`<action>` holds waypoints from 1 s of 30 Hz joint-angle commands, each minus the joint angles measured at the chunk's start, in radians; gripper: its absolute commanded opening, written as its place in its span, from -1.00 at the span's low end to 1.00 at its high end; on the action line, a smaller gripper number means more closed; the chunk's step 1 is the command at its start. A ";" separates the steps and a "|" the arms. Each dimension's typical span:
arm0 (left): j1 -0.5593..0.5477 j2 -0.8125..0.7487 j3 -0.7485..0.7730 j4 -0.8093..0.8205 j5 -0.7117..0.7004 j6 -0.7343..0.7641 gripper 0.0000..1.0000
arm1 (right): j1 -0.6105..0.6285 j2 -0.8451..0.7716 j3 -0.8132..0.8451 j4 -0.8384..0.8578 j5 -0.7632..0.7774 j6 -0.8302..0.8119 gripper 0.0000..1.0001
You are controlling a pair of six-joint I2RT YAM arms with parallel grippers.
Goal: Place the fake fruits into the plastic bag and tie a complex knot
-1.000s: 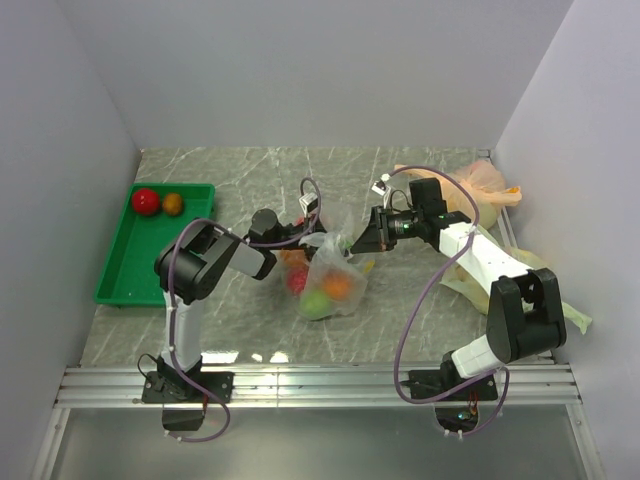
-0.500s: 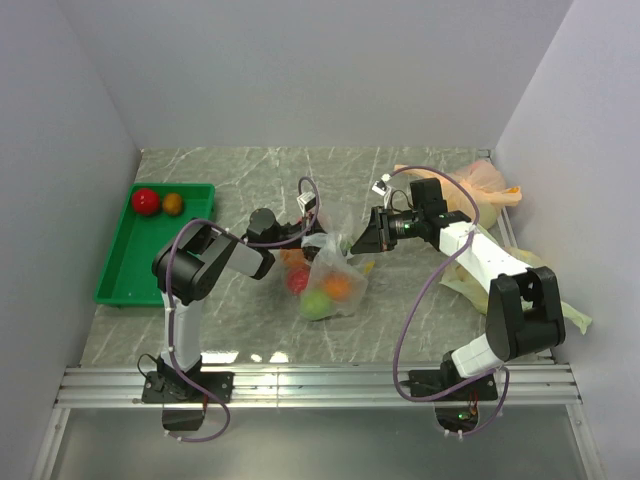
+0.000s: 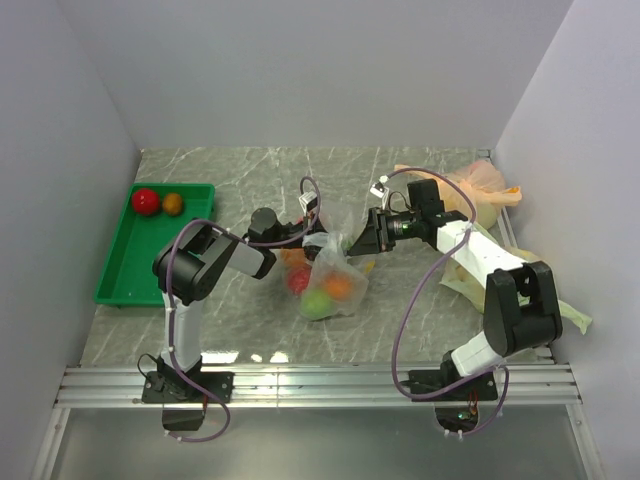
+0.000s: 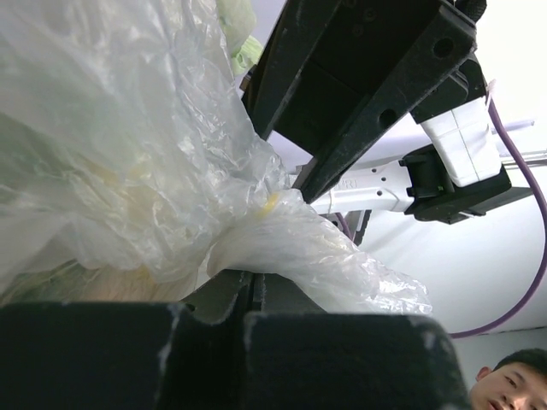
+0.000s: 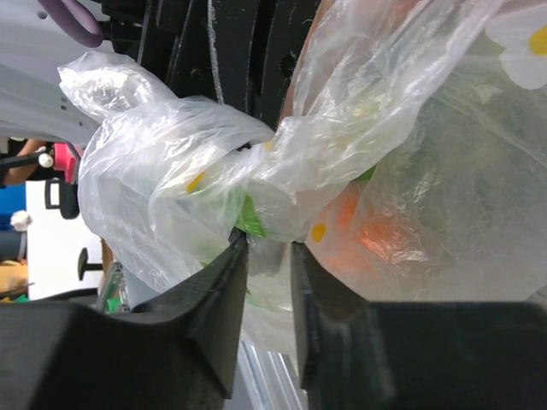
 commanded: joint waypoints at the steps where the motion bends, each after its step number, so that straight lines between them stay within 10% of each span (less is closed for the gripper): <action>1: -0.015 0.006 0.021 0.489 -0.018 -0.006 -0.99 | 0.012 0.005 0.032 0.043 -0.069 0.019 -0.21; 9: -0.023 0.020 0.037 0.518 -0.027 -0.029 -0.99 | 0.013 0.026 0.032 0.049 -0.115 0.022 -0.31; 16: -0.021 0.014 0.034 0.511 -0.021 -0.015 -0.99 | 0.010 0.057 0.058 -0.004 -0.154 -0.024 -1.00; 23: 0.060 -0.076 -0.057 0.368 0.051 0.114 -0.43 | -0.007 0.034 0.096 -0.112 -0.089 -0.141 -1.00; 27: 0.146 -0.182 -0.110 0.157 0.143 0.279 -0.34 | -0.008 0.002 0.111 -0.112 -0.031 -0.153 -1.00; 30: 0.215 -0.322 -0.074 -0.421 0.189 0.675 -0.31 | -0.007 0.022 0.163 -0.191 -0.035 -0.250 -1.00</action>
